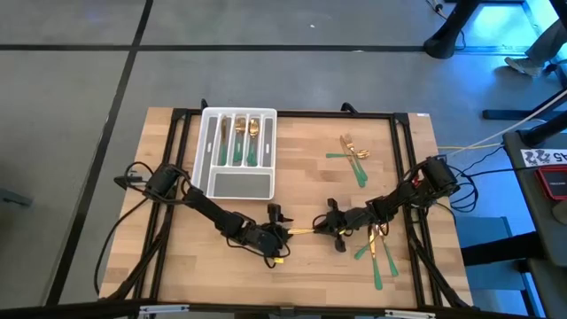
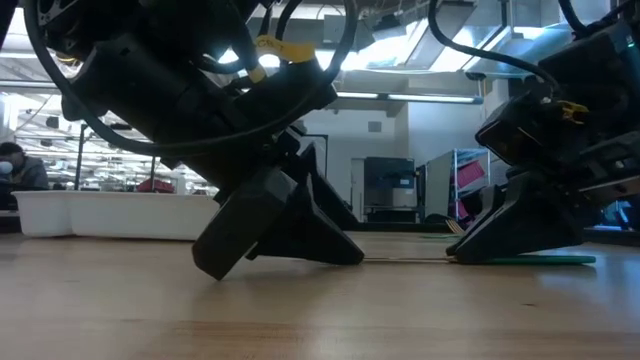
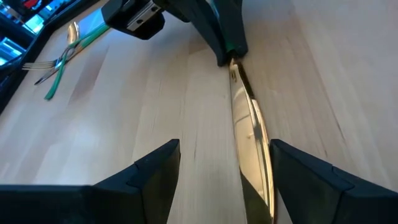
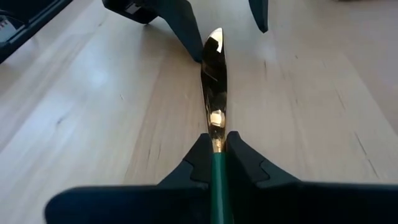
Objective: Sort silverware
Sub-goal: Put the green knife into the white cutlery tray
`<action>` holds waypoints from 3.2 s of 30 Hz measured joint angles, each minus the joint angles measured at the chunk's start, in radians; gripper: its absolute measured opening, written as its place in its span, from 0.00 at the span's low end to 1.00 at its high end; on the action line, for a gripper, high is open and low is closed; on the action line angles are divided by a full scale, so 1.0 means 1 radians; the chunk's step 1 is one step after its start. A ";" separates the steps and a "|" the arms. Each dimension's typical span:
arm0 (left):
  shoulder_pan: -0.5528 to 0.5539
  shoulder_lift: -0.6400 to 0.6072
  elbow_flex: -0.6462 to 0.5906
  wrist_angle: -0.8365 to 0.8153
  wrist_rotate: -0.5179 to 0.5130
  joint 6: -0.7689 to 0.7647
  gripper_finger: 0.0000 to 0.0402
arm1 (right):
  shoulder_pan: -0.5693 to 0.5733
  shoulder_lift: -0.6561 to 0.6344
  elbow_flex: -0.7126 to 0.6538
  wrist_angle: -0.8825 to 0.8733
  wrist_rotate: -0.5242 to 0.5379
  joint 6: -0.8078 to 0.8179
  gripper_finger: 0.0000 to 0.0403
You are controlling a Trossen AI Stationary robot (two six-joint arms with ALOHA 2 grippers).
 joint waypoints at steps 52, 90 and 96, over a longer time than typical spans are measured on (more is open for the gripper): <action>-0.064 0.004 0.014 0.115 -0.039 0.152 0.59 | 0.038 -0.014 0.100 -0.294 0.128 0.085 0.07; -0.028 0.000 0.015 0.003 -0.016 0.062 0.59 | 0.042 -0.153 0.054 -0.408 0.143 0.144 0.41; -0.029 0.000 0.015 0.004 -0.016 0.060 0.59 | 0.041 -0.142 0.056 -0.477 0.155 0.182 0.21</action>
